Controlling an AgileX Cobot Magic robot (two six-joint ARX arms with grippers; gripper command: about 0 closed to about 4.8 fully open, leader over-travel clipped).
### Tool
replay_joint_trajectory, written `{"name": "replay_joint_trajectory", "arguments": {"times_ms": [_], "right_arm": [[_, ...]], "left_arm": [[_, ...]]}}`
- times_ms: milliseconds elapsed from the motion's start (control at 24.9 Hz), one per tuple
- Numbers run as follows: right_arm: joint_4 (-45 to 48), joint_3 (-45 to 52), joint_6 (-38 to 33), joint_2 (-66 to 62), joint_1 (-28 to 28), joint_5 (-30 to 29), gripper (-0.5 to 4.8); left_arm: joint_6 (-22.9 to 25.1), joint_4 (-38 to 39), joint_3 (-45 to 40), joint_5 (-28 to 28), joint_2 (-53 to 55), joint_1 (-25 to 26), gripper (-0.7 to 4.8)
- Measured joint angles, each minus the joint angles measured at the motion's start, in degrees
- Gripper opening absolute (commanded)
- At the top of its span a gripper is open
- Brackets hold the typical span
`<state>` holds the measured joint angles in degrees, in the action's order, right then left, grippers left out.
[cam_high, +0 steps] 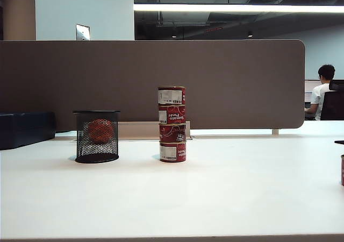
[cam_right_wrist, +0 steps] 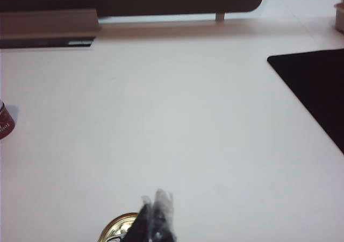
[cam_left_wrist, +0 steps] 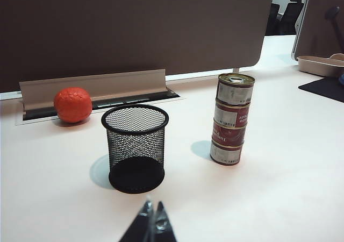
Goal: Take a can of tomato sauce from the stacked ones and place it on the table.
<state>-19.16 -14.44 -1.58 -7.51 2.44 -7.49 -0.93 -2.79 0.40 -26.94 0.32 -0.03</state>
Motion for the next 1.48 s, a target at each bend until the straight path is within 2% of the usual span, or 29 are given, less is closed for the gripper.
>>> {"name": "replay_joint_trajectory", "arguments": {"times_ms": [201,441,1043,1284,1485], "right_arm": [[0.33,3.96,-0.04,7.45,0.00,0.02,-0.07],[0.22,7.43,-0.24,7.56,0.00,-0.02,-0.07],[7.74,11.78,0.17,7.58,0.00,-0.04,-0.07],[12.68,13.46,3.10,7.61,0.00,-0.04,-0.07],[13.35,14.12,3.26,7.65,0.00,-0.02,-0.07]], "left_arm": [[0.00,0.00,0.02,0.00,0.00,0.00,-0.06],[0.02,0.00,0.02,2.54,0.00,0.00,-0.06],[0.04,0.00,0.02,22.91,0.02,0.00,-0.06],[0.02,0.00,0.02,24.44,0.02,0.00,-0.06],[0.02,0.04,0.02,24.46,0.02,0.00,-0.05]]}}
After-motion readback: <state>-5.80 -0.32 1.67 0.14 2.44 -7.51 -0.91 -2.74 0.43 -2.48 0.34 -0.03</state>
